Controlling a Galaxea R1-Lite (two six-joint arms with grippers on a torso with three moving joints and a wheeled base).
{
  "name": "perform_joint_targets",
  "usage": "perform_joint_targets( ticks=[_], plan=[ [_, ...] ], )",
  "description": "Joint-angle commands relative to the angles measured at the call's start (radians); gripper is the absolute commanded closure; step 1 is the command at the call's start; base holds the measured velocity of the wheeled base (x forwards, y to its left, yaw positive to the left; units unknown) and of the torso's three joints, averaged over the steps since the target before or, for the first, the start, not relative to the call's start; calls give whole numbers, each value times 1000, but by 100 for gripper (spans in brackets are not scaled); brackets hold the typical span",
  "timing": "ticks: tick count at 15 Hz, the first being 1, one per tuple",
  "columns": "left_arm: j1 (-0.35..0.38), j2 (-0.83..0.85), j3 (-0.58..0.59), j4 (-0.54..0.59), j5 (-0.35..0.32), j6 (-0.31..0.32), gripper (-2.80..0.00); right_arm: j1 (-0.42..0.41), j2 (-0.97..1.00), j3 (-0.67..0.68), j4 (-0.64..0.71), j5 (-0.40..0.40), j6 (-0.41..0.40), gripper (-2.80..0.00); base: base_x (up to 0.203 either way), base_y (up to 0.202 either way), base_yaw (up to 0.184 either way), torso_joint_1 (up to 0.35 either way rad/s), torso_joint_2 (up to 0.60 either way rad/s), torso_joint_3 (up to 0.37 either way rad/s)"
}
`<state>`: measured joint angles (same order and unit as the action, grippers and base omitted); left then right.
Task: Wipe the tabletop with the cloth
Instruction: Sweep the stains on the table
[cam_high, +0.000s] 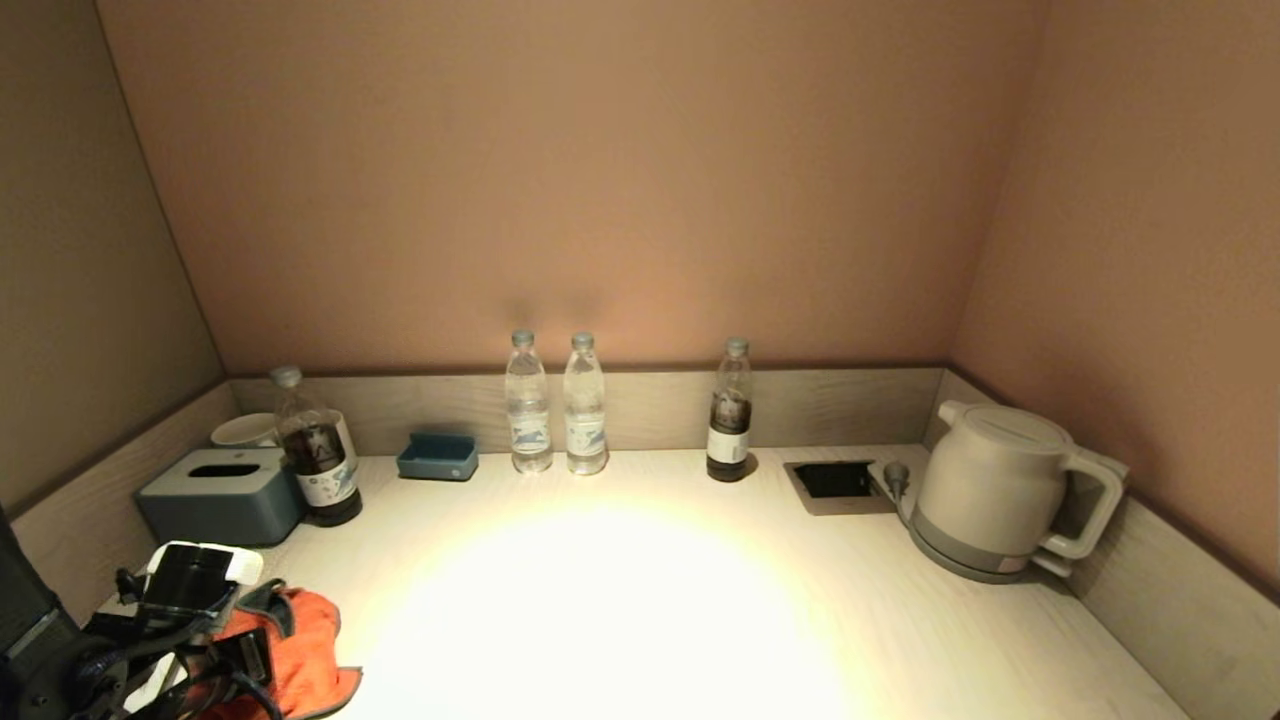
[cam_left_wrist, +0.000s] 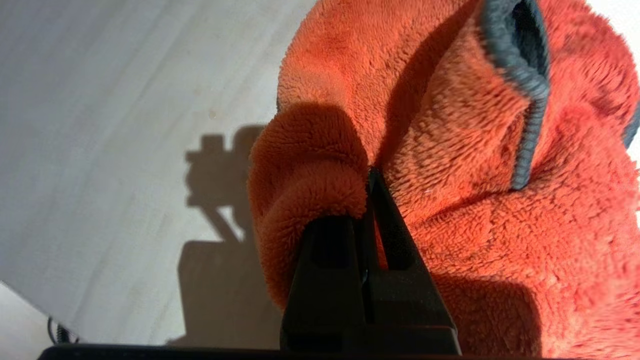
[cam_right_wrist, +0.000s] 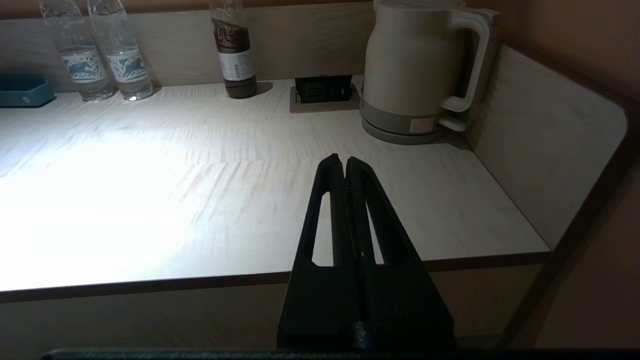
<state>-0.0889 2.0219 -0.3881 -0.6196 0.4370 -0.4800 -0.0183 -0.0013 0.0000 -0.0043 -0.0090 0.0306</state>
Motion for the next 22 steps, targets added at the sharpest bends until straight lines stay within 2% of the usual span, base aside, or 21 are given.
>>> perform_joint_targets(
  ticks=[1,3,6,7,10,11,14,19,20,22],
  plan=[
    [-4,3,63,-49,-3,-4,0,0,1,0,0,0,0,0,0,0,0,0,0,0],
    [-38,5,118,-121,-7,-5,0,0,1,0,0,0,0,0,0,0,0,0,0,0],
    [-104,16,152,-177,-9,-19,0,0,1,0,0,0,0,0,0,0,0,0,0,0],
    [-105,17,151,-179,-9,-21,0,0,1,0,0,0,0,0,0,0,0,0,0,0],
    [-215,63,106,-191,1,-72,0,0,1,0,0,0,0,0,0,0,0,0,0,0],
    [-230,73,92,-192,5,-87,0,0,1,0,0,0,0,0,0,0,0,0,0,0],
    [-313,97,34,-188,27,-104,0,0,1,0,0,0,0,0,0,0,0,0,0,0],
    [-382,164,-69,-171,65,-107,0,0,1,0,0,0,0,0,0,0,0,0,0,0],
    [-397,177,-84,-165,96,-106,0,0,1,0,0,0,0,0,0,0,0,0,0,0],
    [-396,181,-76,-169,109,-103,0,0,1,0,0,0,0,0,0,0,0,0,0,0]
  ],
)
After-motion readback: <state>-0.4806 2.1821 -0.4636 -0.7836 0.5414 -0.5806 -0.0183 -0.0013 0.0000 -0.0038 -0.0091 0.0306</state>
